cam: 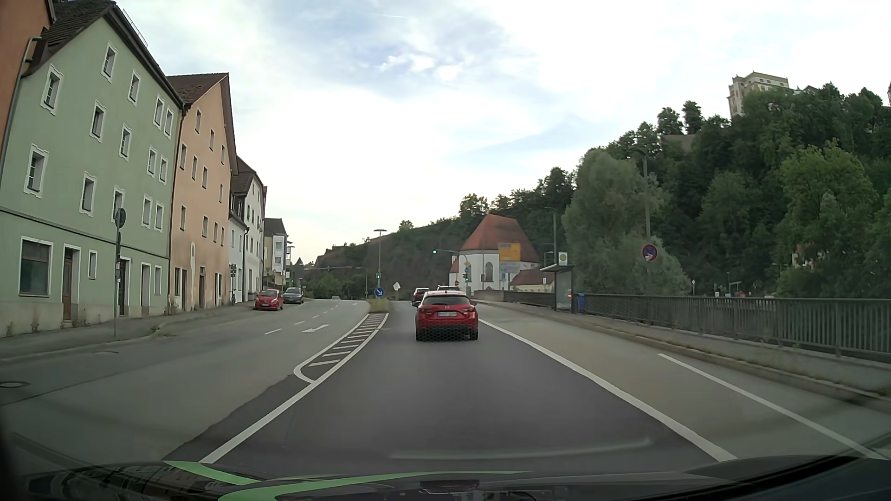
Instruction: Follow the waypoints while adhering to traffic rules and regulations
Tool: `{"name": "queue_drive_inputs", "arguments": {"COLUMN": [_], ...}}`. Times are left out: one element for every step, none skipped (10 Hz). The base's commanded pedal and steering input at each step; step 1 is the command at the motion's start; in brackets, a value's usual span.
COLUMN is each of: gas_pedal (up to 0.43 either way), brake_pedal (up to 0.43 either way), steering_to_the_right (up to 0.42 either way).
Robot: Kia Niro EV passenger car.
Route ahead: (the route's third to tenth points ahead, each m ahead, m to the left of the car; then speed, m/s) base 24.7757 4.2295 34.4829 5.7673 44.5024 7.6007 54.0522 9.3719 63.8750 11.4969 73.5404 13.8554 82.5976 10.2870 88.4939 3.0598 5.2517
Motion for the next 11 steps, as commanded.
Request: {"name": "queue_drive_inputs", "arguments": {"gas_pedal": [0.118,0.118,0.118,0.118,0.130,0.177,0.220,0.220,0.220,0.220,0.220], "brake_pedal": [0.000,0.000,0.000,0.000,0.000,0.000,0.000,0.000,0.000,0.000,0.000], "steering_to_the_right": [-0.021,-0.021,-0.022,-0.022,-0.022,-0.021,-0.018,-0.017,-0.017,-0.017,-0.017]}}
